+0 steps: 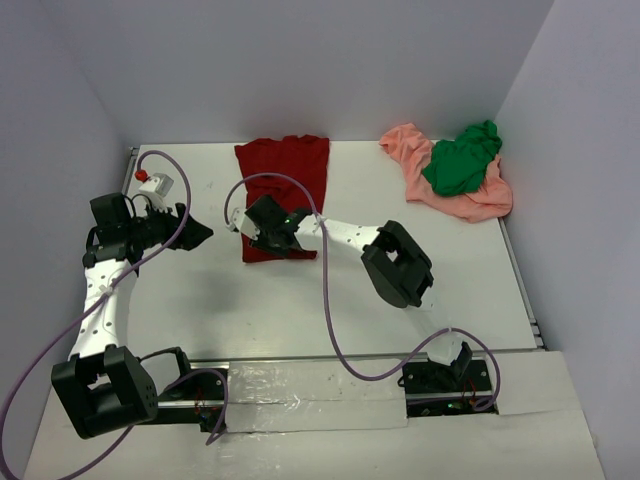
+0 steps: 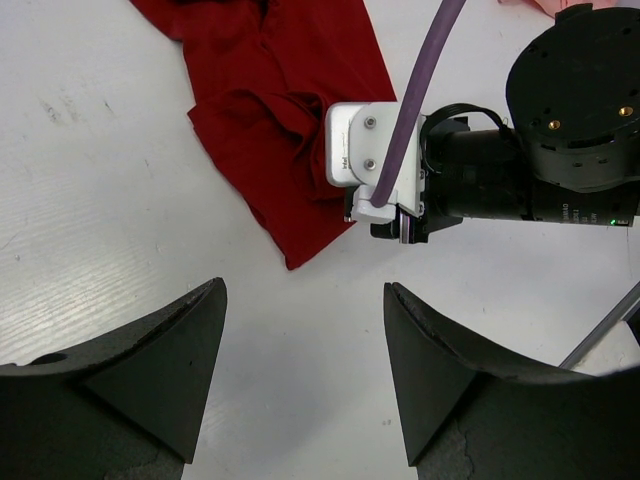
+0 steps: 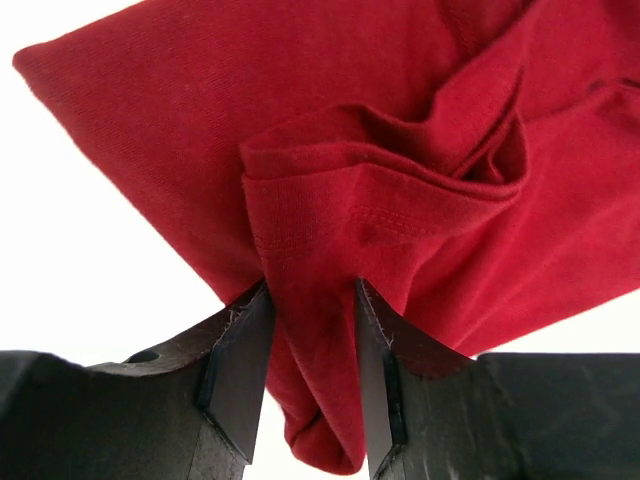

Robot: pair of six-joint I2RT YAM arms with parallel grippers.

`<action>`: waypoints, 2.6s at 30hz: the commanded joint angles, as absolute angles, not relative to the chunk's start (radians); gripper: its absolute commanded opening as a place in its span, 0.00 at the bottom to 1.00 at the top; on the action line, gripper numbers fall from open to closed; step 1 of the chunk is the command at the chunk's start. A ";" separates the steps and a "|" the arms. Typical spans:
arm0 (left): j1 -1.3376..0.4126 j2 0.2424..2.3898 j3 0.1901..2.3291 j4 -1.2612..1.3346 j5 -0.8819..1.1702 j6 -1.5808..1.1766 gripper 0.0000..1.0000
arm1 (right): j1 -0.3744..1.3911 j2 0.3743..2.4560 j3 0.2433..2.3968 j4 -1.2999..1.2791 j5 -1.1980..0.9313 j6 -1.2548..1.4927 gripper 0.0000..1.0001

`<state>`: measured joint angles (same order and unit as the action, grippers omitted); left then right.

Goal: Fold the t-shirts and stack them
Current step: Fold the tshirt

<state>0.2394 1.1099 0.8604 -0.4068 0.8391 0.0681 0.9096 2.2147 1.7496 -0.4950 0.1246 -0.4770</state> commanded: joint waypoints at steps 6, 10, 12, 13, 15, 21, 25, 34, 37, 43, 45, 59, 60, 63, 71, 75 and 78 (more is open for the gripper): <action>0.245 1.111 0.859 -0.377 0.873 0.089 0.73 | 0.910 2.161 1.736 -0.403 0.219 -0.494 0.45; 0.245 1.118 0.861 -0.374 0.876 0.091 0.73 | 0.913 2.141 1.753 -0.445 0.192 -0.489 0.45; 0.245 1.118 0.859 -0.373 0.874 0.092 0.73 | 0.914 2.135 1.759 -0.463 0.187 -0.485 0.46; 0.245 1.120 0.859 -0.373 0.873 0.092 0.73 | 0.914 2.131 1.761 -0.469 0.184 -0.486 0.46; 0.245 1.120 0.859 -0.374 0.877 0.094 0.73 | 0.917 2.125 1.759 -0.477 0.181 -0.485 0.47; 0.247 1.121 0.859 -0.374 0.877 0.095 0.73 | 0.928 2.109 1.769 -0.525 0.164 -0.469 0.49; 0.247 1.118 0.859 -0.376 0.877 0.095 0.73 | 0.933 2.091 1.750 -0.512 0.181 -0.472 0.50; 0.245 1.104 0.861 -0.380 0.879 0.095 0.73 | 0.934 2.111 1.727 -0.472 0.216 -0.492 0.50; 0.245 1.103 0.859 -0.383 0.879 0.097 0.73 | 0.934 2.131 1.727 -0.466 0.216 -0.492 0.50; 0.245 1.100 0.859 -0.385 0.877 0.097 0.73 | 0.931 2.158 1.718 -0.434 0.242 -0.508 0.49; 0.247 1.098 0.859 -0.388 0.877 0.097 0.73 | 0.928 2.164 1.721 -0.433 0.239 -0.508 0.48; 0.247 1.100 0.862 -0.391 0.879 0.097 0.73 | 0.911 2.218 1.758 -0.489 0.172 -0.482 0.47; 0.247 1.100 0.862 -0.391 0.877 0.098 0.73 | 0.911 2.220 1.756 -0.488 0.169 -0.479 0.47; 0.245 1.100 0.861 -0.390 0.877 0.098 0.73 | 0.911 2.221 1.758 -0.495 0.161 -0.476 0.43; 0.245 1.103 0.858 -0.388 0.879 0.097 0.73 | 0.911 2.214 1.743 -0.499 0.158 -0.485 0.14; 0.247 1.101 0.857 -0.390 0.881 0.097 0.73 | 0.910 2.204 1.738 -0.489 0.167 -0.486 0.03; 0.245 1.100 0.856 -0.388 0.884 0.098 0.73 | 0.905 2.188 1.727 -0.457 0.196 -0.489 0.01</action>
<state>0.2394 1.1164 0.8585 -0.4068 0.8455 0.0837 0.9161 2.2208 1.7245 -0.4866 0.1699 -0.4889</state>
